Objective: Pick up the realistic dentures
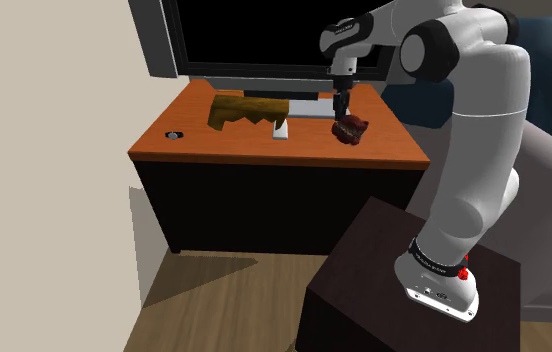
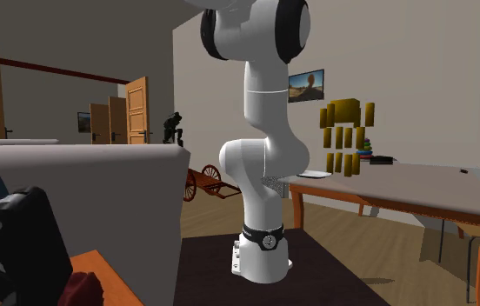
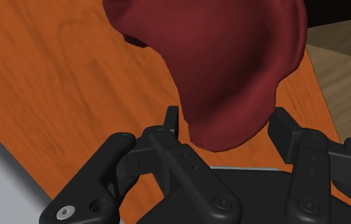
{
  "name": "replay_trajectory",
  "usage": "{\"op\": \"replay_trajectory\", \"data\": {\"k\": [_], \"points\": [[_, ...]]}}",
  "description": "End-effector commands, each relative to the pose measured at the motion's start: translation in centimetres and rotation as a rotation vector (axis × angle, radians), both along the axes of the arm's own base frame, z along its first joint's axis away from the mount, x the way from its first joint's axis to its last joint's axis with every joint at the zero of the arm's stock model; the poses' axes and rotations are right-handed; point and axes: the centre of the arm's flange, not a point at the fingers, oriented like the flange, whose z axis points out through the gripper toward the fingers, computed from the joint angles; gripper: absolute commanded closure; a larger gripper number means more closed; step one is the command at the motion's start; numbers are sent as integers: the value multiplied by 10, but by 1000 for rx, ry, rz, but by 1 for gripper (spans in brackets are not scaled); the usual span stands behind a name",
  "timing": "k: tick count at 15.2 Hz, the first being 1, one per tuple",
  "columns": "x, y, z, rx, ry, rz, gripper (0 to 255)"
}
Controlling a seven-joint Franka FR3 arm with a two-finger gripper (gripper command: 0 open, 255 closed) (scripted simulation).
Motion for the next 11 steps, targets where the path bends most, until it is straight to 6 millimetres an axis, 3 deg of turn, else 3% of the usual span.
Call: {"op": "replay_trajectory", "data": {"k": [1,9,11], "points": [[1,-1,11,0,0,0,255],[1,-1,53,0,0,0,255],[1,-1,54,0,0,0,255]]}}
